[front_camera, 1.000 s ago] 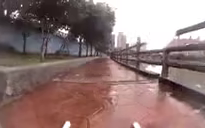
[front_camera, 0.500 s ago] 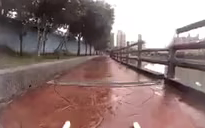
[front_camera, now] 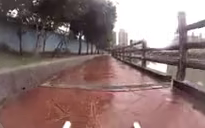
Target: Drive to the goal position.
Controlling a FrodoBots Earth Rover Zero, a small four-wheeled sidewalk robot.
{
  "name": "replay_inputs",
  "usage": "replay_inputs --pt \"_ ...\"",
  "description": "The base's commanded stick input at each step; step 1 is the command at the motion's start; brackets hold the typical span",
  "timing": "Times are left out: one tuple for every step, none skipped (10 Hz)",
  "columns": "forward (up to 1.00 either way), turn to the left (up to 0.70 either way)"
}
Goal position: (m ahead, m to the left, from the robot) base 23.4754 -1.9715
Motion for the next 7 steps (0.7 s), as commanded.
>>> replay_inputs --pt "0.50 0.00" --pt "0.50 0.00" --pt "0.50 0.00" --pt "0.50 0.00" --pt "0.50 0.00" --pt "0.50 0.00" --pt "0.50 0.19"
